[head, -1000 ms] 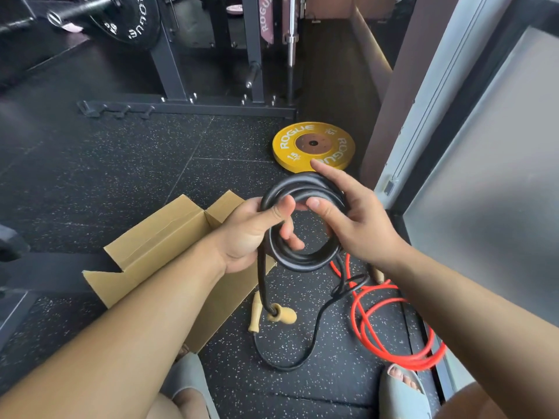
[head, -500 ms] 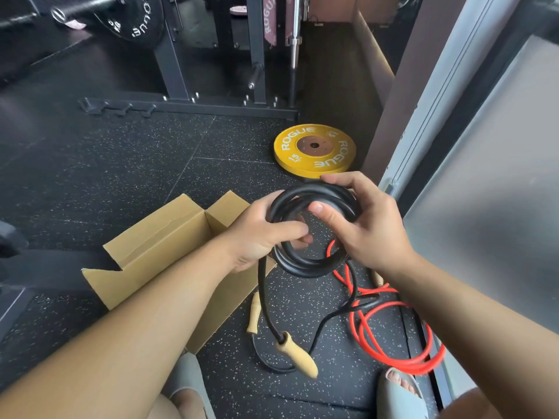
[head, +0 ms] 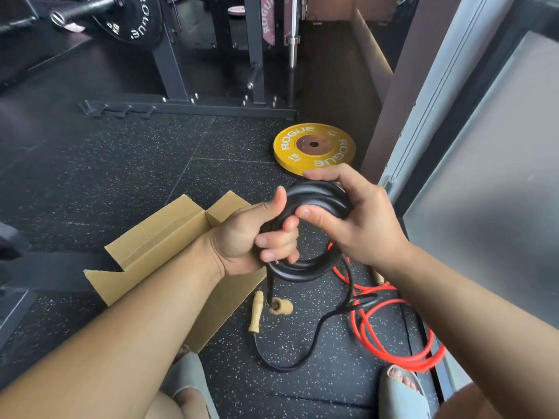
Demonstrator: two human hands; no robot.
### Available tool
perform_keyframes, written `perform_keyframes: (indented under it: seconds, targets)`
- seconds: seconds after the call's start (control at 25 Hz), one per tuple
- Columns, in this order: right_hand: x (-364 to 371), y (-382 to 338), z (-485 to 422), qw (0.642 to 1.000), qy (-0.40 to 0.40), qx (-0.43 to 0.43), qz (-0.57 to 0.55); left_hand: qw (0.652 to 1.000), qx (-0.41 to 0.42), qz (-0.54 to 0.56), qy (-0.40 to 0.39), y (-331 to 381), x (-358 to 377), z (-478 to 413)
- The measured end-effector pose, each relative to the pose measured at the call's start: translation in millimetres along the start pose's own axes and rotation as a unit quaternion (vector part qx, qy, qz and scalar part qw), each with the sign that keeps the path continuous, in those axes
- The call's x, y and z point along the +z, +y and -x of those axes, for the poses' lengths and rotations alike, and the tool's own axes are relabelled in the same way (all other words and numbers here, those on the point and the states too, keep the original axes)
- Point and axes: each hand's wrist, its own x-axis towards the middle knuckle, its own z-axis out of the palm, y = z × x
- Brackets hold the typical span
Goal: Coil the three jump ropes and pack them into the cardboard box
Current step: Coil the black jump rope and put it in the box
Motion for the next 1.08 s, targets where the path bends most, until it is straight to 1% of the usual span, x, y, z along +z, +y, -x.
perform_keyframes:
  seconds: [0.08,0.16,0.24,0.28,0.32,0.44,0.52,0.64,0.72,0.8,0.84,0.88,0.92,0.96,1.0,1.04,1.08]
  targets:
    - [6,9,-1,0.999,0.005,0.029,-0.017,0.999,0.002,-0.003,0.054,6,6,-3]
    - [8,22,0,0.992,0.002,0.108,-0.057,0.993,0.025,0.017,0.118,10,6,-4]
    - [5,40,7,0.975,-0.042,0.183,-0.123,0.982,0.065,0.077,0.16,13,-1,-3]
    - [5,49,13,0.965,-0.074,0.201,-0.151,0.978,0.079,0.103,0.165,16,-6,-2]
    - [6,56,17,0.961,-0.103,0.205,-0.152,0.976,0.087,0.12,0.16,18,-10,-1]
    - [18,72,25,0.969,-0.142,0.188,-0.079,0.978,0.098,0.127,0.134,19,-9,2]
    - [27,77,29,0.972,-0.13,0.19,-0.05,0.978,0.108,0.121,0.129,18,-4,0]
    - [29,75,29,0.968,-0.072,0.234,-0.061,0.969,0.135,0.127,0.162,22,-7,0]
    - [30,73,28,0.964,-0.024,0.251,-0.086,0.96,0.15,0.131,0.194,25,-14,2]
    - [30,66,27,0.965,0.046,0.238,-0.095,0.954,0.159,0.105,0.23,23,-20,0]
    - [29,64,27,0.97,0.069,0.221,-0.072,0.951,0.162,0.081,0.249,21,-20,-2]
    - [28,63,25,0.976,0.068,0.204,-0.028,0.948,0.168,0.058,0.264,19,-20,-4]
    - [28,61,24,0.98,0.045,0.191,0.03,0.946,0.174,0.035,0.272,17,-18,-6]
    - [29,57,22,0.979,0.002,0.183,0.093,0.944,0.18,0.018,0.275,16,-18,-8]
    - [30,53,20,0.969,-0.057,0.18,0.163,0.943,0.185,-0.004,0.277,15,-16,-9]
    - [31,47,17,0.948,-0.117,0.178,0.235,0.938,0.188,-0.048,0.287,15,-14,-10]
    - [32,40,15,0.918,-0.173,0.182,0.306,0.926,0.186,-0.116,0.307,14,-12,-12]
